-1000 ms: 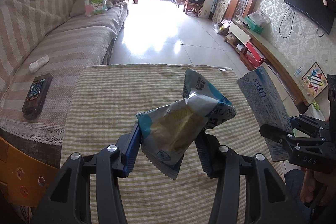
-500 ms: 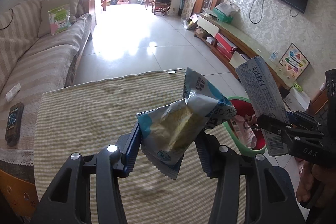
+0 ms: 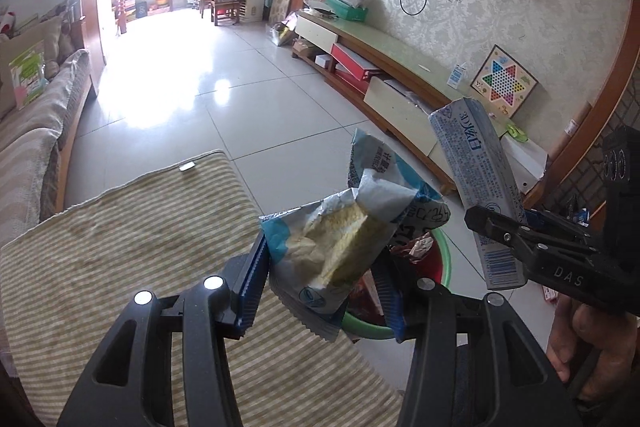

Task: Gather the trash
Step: 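Carry the snack bag and toothpaste box over the red bin and release both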

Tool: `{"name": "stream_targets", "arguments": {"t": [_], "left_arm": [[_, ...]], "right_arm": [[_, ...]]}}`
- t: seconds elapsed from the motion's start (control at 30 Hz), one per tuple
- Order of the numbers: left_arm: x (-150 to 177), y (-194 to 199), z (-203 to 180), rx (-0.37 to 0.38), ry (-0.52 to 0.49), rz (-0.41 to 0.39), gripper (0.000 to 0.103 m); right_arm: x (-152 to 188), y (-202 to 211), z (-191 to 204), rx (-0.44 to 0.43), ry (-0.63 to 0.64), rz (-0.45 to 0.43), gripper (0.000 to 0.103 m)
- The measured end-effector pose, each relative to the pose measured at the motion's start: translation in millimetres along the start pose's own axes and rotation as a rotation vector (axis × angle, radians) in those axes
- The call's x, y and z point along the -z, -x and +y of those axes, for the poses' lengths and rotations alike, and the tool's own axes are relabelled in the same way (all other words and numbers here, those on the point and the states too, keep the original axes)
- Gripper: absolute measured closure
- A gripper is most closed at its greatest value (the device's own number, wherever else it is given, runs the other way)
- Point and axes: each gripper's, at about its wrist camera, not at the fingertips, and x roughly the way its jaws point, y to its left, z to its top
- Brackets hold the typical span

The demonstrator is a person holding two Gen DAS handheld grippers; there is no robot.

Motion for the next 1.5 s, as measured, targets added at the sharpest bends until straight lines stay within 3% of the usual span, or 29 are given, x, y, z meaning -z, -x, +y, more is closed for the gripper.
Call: {"name": "stream_targets", "arguments": {"t": [0.33,0.67,0.83,0.9,1.0,1.2,1.4,1.43,1.5], "left_arm": [[-19,-50,-37,0.068,-0.008,0.051,0.057],[-26,-88,-46,0.146,0.07,0.099,0.053],[-27,-97,-49,0.176,0.079,0.108,0.043],[-26,-96,-49,0.18,0.091,0.101,0.026],[-27,-94,-46,0.181,0.099,0.088,0.015],[-28,-90,-35,0.172,0.13,0.075,0.014],[-27,-76,-25,0.116,0.114,0.041,0.013],[-27,-73,-22,0.107,0.114,0.037,0.013],[-26,-67,-16,0.092,0.115,0.031,0.013]], "right_arm": [[4,-3,-45,0.025,-0.075,0.004,0.052],[12,-20,-69,0.031,-0.115,0.036,0.052],[18,-26,-72,0.028,-0.123,0.049,0.052],[18,-28,-74,0.027,-0.123,0.052,0.052],[15,-31,-73,0.023,-0.122,0.057,0.052],[14,-34,-70,0.012,-0.113,0.066,0.052],[10,-40,-57,0.012,-0.066,0.072,0.051],[10,-42,-54,0.008,-0.057,0.074,0.049],[8,-42,-50,0.015,-0.043,0.061,0.028]]}}
